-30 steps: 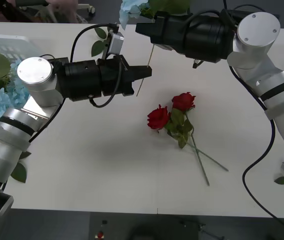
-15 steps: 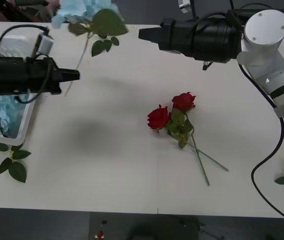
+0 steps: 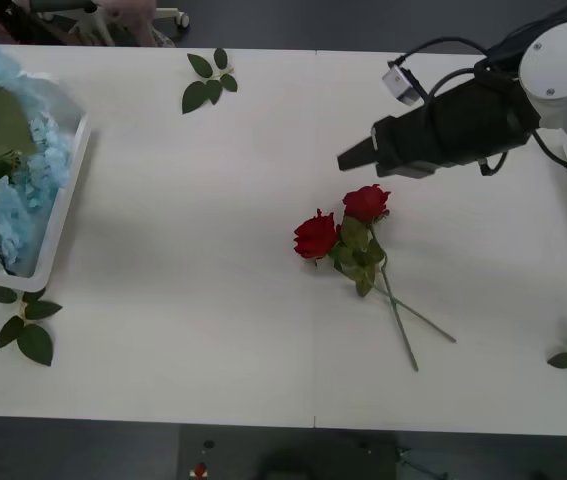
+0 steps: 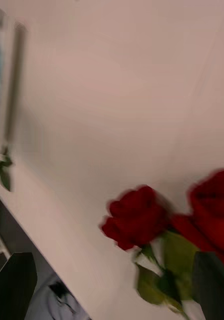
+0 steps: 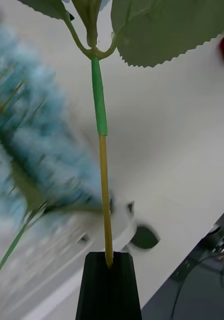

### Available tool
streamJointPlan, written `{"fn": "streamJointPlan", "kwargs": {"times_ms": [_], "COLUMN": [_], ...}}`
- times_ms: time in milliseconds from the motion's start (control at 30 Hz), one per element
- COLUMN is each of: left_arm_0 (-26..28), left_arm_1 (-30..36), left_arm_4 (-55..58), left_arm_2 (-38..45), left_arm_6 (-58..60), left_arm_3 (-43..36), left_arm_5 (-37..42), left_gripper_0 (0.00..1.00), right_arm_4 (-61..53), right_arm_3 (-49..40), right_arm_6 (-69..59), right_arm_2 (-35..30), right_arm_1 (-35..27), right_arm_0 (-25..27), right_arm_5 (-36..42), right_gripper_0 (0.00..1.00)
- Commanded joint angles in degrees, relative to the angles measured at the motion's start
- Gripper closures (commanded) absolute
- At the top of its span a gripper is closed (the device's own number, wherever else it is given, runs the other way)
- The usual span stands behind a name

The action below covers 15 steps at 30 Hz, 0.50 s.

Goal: Put the red flowers into the right box and the blue flowers into the left box

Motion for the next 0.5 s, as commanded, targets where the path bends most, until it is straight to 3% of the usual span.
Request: {"fn": "streamJointPlan", "kwargs": {"times_ms": [33, 333, 367, 400, 467, 500], "left_arm_0": [-1.08, -1.08, -1.08, -1.08, -1.08, -1.08], "left_arm_1": [2.75, 1.7, 1.52, 0.99, 0.11, -0.33], "left_arm_4": [-10.89, -23.89, -24.77, -26.62, -29.61, -30.31], "left_arm_2": [0.29, 0.29, 0.29, 0.29, 0.29, 0.29], "left_arm_6": [-1.33, -1.33, -1.33, -1.33, -1.33, -1.33], "left_arm_3": [2.93, 4.16, 3.89, 3.72, 3.72, 3.72], "left_arm_5": [-5.09, -14.41, -15.03, -15.82, -16.52, -16.61], "left_gripper_0": [1.0, 0.96, 0.9, 0.72, 0.47, 0.43], "right_arm_4": [7.39, 24.26, 25.14, 26.55, 28.83, 29.45], "right_arm_3": [-5.62, -7.81, -7.81, -7.81, -7.64, -7.64], "right_arm_6": [-5.66, -10.06, -9.88, -9.97, -9.71, -9.62], "right_arm_2": [2.55, 7.56, 8.09, 9.14, 10.9, 11.42], "right_arm_1": [-3.52, -2.55, -2.55, -2.73, -2.73, -2.73], "right_arm_0": [-1.98, -1.98, -1.98, -1.98, -1.89, -1.98], "right_arm_5": [2.91, 6.95, 7.12, 7.21, 6.95, 6.77], "right_gripper_0": [0.09, 0.11, 0.11, 0.11, 0.12, 0.11]}}
